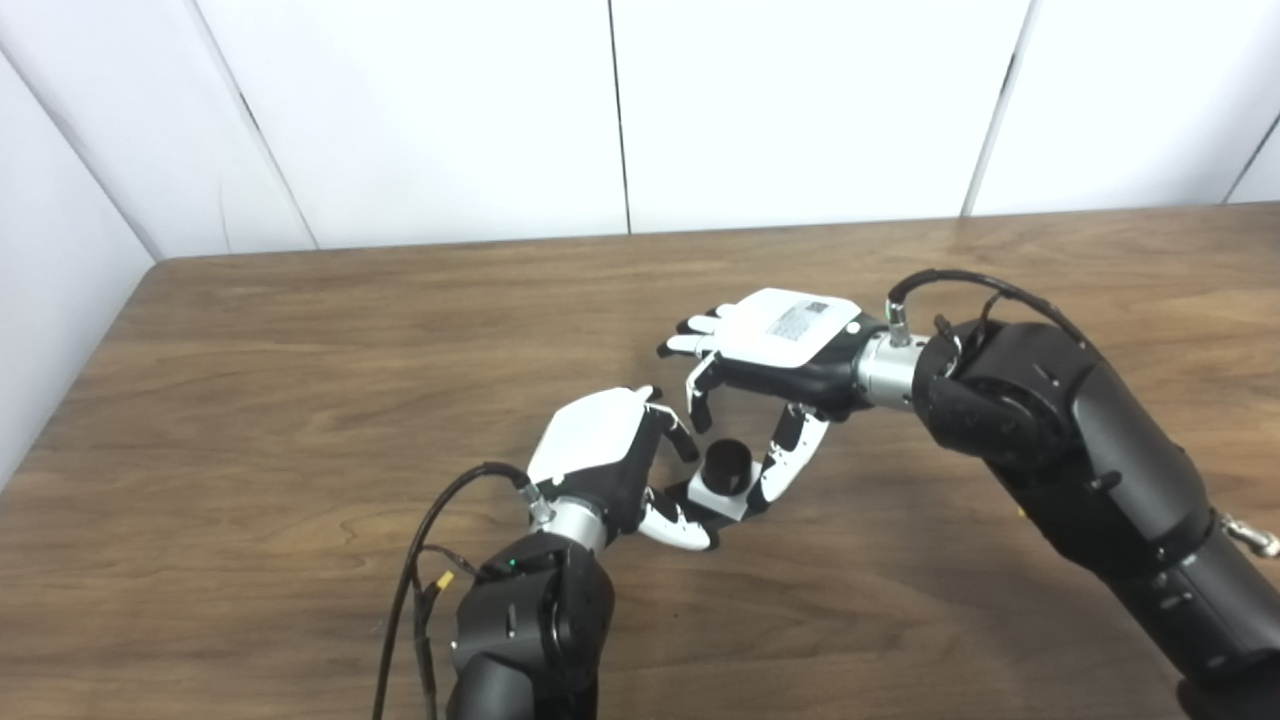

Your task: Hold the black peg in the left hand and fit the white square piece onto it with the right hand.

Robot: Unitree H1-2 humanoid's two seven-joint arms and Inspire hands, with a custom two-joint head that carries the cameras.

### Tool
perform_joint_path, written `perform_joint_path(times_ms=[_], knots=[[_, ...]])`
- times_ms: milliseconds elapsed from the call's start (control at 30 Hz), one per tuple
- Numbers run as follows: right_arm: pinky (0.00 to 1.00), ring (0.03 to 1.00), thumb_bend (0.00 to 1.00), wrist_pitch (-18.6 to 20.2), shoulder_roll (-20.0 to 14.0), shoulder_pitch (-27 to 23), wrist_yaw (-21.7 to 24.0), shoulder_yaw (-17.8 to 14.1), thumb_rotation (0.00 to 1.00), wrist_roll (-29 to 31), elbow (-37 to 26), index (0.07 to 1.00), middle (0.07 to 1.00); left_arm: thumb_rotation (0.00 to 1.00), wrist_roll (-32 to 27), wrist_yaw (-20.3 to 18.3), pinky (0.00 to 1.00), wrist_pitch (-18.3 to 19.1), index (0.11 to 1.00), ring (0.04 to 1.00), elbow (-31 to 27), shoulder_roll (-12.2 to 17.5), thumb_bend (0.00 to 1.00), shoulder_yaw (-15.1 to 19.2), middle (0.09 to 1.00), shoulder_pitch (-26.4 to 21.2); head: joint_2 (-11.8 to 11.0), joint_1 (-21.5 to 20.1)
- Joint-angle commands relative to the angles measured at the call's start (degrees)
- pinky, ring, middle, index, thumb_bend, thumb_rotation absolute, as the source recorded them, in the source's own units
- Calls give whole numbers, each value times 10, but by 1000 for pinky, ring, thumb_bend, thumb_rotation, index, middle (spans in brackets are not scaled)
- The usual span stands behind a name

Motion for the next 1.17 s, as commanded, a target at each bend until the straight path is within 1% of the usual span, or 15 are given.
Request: perform_joint_path(times_ms=[0,367,500,700,767,900,1033,1133], knots=[[1000,1000,867,8,-5,-23,-9,-15,383,6,-11,644,974,168,10,5,1000,-14,659,1000,-22,-12,872,2,967,-18,1,0],[1000,1000,865,9,-10,-23,-12,-21,379,6,-9,640,971,217,11,-1,1000,-17,664,1000,-22,-12,946,12,975,-21,-1,2],[1000,1000,866,7,-13,-25,-17,-27,383,5,-6,643,970,232,19,-3,1000,-22,712,1000,-27,-11,965,15,974,-21,-2,1],[1000,1000,867,14,-14,-30,-12,-38,390,10,-8,655,979,239,30,-19,1000,-35,742,1000,-49,-7,976,29,974,-22,-5,3],[1000,1000,870,19,-15,-32,-9,-42,391,13,-10,660,981,250,28,-27,1000,-41,748,1000,-60,-2,979,35,973,-23,-7,4],[1000,1000,879,30,-19,-36,-4,-53,397,22,-18,672,984,279,40,-57,1000,-54,763,1000,-85,-1,996,53,974,-29,-9,5],[1000,1000,898,37,-24,-38,-5,-62,407,26,-24,692,980,280,51,-92,1000,-61,808,1000,-114,-7,1000,76,981,-34,-12,5],[1000,1000,917,49,-28,-37,-5,-69,418,30,-30,729,978,293,56,-107,1000,-71,861,1000,-130,-9,1000,91,991,-34,-15,8]])
